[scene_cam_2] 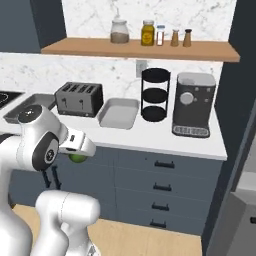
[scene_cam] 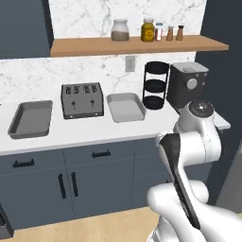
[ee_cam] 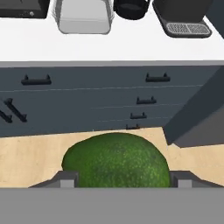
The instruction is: Place one avocado and one chicken drumstick in each tupperware on the nearby counter, to pack two identical lunches.
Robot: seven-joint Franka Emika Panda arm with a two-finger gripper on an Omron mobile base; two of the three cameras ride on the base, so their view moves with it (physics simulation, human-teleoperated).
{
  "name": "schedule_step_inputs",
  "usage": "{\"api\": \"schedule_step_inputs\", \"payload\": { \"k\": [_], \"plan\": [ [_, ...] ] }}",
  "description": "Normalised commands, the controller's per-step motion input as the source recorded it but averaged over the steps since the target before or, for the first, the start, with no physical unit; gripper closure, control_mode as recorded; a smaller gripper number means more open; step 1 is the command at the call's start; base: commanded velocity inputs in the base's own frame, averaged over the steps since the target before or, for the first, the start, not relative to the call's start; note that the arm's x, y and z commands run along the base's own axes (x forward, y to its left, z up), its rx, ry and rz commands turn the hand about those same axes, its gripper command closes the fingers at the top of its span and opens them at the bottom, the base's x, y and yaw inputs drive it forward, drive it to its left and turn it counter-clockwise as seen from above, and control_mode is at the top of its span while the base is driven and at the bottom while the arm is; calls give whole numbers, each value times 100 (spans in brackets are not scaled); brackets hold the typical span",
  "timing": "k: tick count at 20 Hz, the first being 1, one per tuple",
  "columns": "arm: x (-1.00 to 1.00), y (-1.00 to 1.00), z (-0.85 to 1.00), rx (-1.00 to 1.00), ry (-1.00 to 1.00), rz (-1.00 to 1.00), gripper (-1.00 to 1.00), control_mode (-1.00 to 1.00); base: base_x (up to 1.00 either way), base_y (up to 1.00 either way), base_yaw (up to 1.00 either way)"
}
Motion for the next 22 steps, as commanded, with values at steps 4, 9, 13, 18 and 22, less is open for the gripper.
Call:
{"api": "schedule_step_inputs", "payload": {
  "k": [4,9,13,18,22],
  "plan": [
    [0,0,0,0,0,0,100,100,40,100,2],
    [0,0,0,0,0,0,100,100,49,100,1],
    [0,0,0,0,0,0,100,100,45,99,0],
    [0,0,0,0,0,0,100,100,52,52,2],
    [0,0,0,0,0,0,100,100,52,48,4]
  ]
}}
